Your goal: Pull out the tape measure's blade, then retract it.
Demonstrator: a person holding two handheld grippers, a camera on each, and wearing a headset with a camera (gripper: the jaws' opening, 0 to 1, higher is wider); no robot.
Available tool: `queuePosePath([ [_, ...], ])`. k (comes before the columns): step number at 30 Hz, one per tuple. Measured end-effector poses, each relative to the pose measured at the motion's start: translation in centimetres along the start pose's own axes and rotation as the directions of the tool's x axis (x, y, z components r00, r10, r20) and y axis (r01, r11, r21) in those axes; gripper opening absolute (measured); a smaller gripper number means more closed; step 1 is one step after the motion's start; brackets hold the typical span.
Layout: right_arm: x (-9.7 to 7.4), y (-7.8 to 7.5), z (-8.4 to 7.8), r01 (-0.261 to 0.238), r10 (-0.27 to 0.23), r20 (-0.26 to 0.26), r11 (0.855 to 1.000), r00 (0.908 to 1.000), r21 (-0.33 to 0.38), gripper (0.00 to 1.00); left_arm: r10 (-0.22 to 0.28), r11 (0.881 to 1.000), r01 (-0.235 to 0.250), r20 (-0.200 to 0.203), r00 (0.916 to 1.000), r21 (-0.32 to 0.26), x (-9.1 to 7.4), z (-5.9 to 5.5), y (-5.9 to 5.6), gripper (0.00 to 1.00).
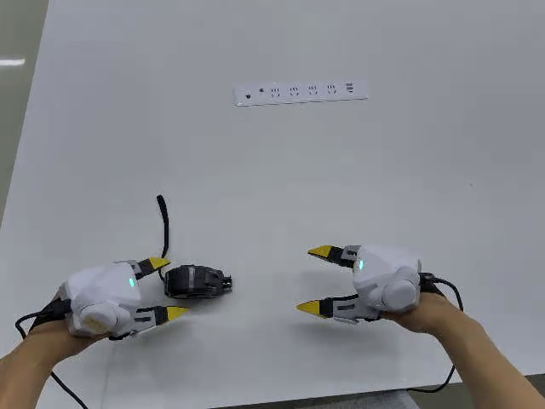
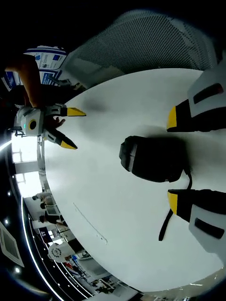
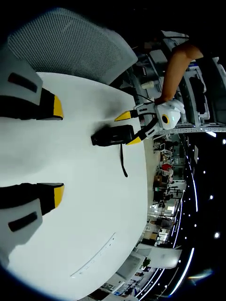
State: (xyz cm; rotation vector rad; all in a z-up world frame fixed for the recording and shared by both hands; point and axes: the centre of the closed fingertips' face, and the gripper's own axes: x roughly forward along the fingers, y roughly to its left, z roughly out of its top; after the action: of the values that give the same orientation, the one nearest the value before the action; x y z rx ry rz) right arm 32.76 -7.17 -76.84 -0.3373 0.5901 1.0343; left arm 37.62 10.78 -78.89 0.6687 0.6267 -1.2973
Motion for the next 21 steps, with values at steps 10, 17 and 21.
queuePosePath([
  [10, 2.1, 0.3, 0.8, -0.039, 0.039, 0.007, 0.999, 0.9992, -0.014, 0.50, -0.040, 0.998, 0.042, -0.041, 0.9983, 0.051, 0.6, -0.3, 0.0, 0.39],
  [17, 3.7, 0.6, 1.6, -0.070, 0.070, 0.011, 0.997, 0.9975, -0.026, 0.48, -0.061, 0.995, 0.066, -0.062, 0.9962, 0.075, 1.0, -0.6, 0.1, 0.37],
  [21, 4.6, 0.8, 2.0, -0.085, 0.085, 0.012, 0.996, 0.9963, -0.034, 0.46, -0.073, 0.993, 0.079, -0.072, 0.9947, 0.083, 1.4, -0.7, 0.1, 0.35],
])
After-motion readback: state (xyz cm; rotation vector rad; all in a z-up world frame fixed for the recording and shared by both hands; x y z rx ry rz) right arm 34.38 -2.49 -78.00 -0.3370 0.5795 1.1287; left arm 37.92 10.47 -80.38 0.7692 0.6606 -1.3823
